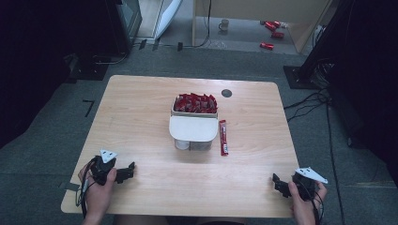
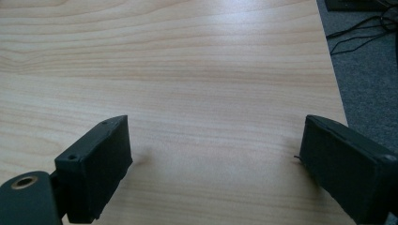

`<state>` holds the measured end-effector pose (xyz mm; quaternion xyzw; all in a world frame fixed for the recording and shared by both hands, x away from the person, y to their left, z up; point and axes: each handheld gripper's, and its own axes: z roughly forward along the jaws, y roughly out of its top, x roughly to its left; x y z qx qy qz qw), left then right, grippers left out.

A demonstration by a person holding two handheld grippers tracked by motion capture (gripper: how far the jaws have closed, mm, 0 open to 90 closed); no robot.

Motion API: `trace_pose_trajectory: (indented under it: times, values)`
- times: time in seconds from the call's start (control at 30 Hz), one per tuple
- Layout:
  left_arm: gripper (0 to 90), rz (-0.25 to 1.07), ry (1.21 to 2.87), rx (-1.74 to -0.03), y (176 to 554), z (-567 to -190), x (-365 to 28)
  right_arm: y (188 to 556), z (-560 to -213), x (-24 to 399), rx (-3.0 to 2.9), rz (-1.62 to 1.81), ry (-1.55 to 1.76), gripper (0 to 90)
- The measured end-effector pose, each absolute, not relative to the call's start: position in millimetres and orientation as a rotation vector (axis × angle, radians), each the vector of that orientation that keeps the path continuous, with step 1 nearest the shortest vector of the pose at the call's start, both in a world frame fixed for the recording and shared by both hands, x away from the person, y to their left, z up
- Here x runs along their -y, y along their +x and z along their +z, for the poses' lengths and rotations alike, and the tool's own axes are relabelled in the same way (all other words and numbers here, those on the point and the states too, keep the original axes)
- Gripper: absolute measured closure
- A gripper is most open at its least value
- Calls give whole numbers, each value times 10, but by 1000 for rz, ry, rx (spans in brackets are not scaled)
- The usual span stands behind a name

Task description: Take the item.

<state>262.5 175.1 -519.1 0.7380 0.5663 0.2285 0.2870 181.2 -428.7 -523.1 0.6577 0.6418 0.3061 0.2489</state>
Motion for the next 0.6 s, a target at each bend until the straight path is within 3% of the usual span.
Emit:
trace_pose_trajectory:
  times: [0.6]
  values:
    - [0, 610, 1971, -1513, 2625, -5191, -1750, 1777, -5264, 4237, -1778, 782, 1746, 40]
